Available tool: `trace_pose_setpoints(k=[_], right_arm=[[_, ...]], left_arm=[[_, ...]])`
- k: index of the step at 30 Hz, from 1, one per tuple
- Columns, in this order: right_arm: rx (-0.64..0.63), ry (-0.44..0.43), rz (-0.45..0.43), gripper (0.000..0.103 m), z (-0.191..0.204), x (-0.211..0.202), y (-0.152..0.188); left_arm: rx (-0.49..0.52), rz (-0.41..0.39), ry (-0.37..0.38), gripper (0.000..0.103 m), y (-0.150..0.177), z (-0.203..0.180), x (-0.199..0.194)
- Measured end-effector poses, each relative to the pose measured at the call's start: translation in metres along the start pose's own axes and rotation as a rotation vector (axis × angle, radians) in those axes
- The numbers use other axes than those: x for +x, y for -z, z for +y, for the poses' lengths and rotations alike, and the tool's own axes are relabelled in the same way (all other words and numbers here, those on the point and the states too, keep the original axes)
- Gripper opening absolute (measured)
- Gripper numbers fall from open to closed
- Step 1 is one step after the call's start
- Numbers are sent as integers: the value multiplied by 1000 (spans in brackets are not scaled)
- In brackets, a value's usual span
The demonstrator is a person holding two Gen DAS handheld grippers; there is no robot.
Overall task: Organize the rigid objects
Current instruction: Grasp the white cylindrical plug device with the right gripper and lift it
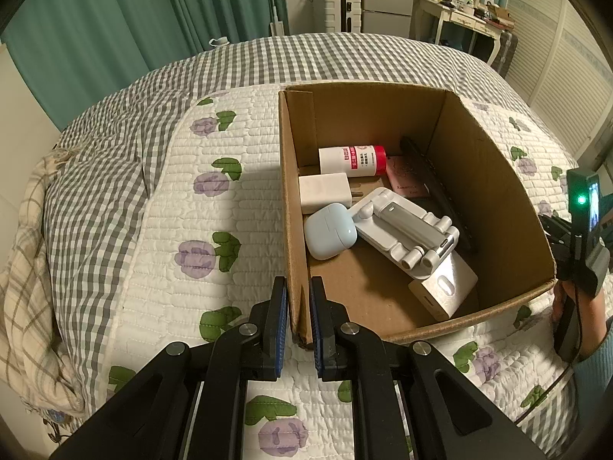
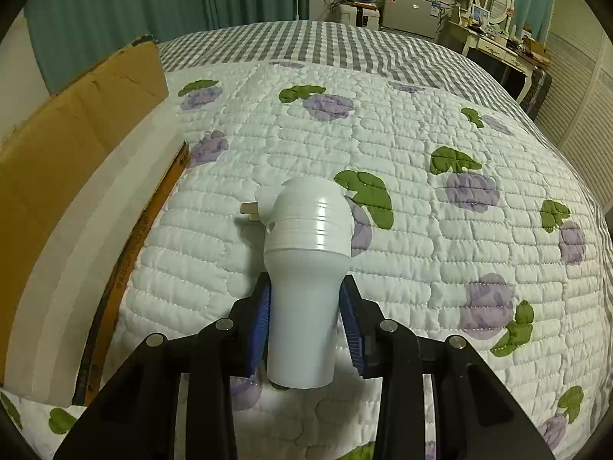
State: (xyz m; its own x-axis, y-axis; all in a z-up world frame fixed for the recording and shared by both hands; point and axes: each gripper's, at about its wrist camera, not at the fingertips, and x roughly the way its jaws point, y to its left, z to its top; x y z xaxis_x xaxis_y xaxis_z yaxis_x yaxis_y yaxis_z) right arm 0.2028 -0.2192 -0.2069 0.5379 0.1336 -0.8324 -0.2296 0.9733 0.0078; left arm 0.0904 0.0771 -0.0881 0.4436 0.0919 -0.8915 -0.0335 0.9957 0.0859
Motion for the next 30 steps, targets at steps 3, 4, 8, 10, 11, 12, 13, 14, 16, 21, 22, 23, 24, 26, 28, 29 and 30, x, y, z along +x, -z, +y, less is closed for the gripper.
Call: trace_pose_setpoints(k=[3,4,8,10,11,12,13,14,16,21,22,23,24,26,28,29,30], right_arm=[[7,-6,-15,34,-1,-9,2],[11,-13,-18,34,-2,-12,3],[26,-36,-26,33,-5,-22,3],[29,-49,-39,32,-6,-32,1],[26,-51,-45,31,-6,-37,0],[23,-52,-50,26,-5,-41,-1],[19,-51,-57,16,-4,-45,-2],[6,-51,-63,0,-2,-52,-4],[-23,-40,-76,0,2,-61,-8],[-59,-4,-53,0,3,-67,-17],[-38,-15,-45,0,-2,-65,-16],[-23,-22,-36,0,-6,-63,-14],[-9,-22,-30,0,-9,-61,-12],[14,-21,-28,0,-15,-61,-8],[33,-28,-9,1,-22,-56,-6],[39,-24,-1,7,-23,-54,-7],[43,-24,2,23,-25,-53,-7]], left_arm=[[-4,-2,3,11,0,0,0],[-5,-3,3,11,0,0,0],[-4,-6,5,11,1,1,-1],[-3,-5,3,11,1,0,-1],[-2,-6,2,11,1,0,-1],[0,-7,1,11,1,-1,-2],[1,-8,2,11,0,-1,-2],[1,-9,3,11,0,-1,-2],[0,-11,4,11,0,-1,-2],[-11,-14,20,11,-1,0,-2],[-10,-14,21,11,-1,0,-2],[-8,-14,22,11,-2,0,-2],[-8,-14,22,11,-2,0,-2],[-9,-15,22,11,-1,1,-2],[-10,-16,23,11,-1,1,-2],[-10,-16,23,11,-2,1,-2],[-9,-17,23,11,-2,1,-2]])
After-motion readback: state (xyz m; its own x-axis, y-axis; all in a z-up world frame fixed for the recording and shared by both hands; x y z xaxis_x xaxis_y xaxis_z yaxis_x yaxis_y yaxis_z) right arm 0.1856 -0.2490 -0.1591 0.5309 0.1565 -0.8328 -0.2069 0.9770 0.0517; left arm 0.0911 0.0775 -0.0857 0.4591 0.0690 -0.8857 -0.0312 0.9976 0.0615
